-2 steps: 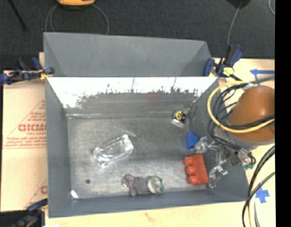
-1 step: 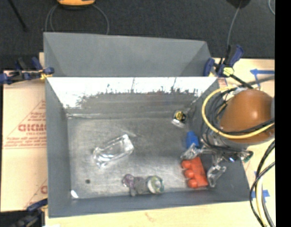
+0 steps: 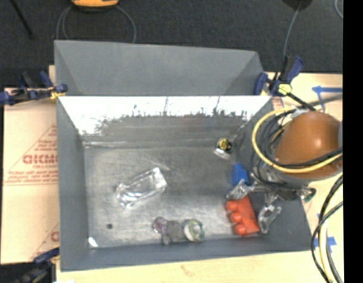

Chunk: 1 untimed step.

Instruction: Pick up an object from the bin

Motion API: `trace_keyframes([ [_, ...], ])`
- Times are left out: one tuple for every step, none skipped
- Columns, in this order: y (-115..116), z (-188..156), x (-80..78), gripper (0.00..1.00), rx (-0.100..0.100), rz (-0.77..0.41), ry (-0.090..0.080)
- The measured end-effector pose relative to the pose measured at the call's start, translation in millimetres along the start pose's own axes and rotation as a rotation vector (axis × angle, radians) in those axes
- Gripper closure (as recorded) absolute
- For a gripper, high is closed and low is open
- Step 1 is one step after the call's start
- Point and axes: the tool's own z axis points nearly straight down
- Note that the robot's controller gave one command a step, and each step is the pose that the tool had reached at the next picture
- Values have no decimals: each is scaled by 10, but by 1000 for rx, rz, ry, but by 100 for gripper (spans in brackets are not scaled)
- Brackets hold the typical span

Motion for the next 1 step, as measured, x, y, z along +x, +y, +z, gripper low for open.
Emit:
trace_keyframes([
  [25,-1715,-426,100,16,-291,11],
])
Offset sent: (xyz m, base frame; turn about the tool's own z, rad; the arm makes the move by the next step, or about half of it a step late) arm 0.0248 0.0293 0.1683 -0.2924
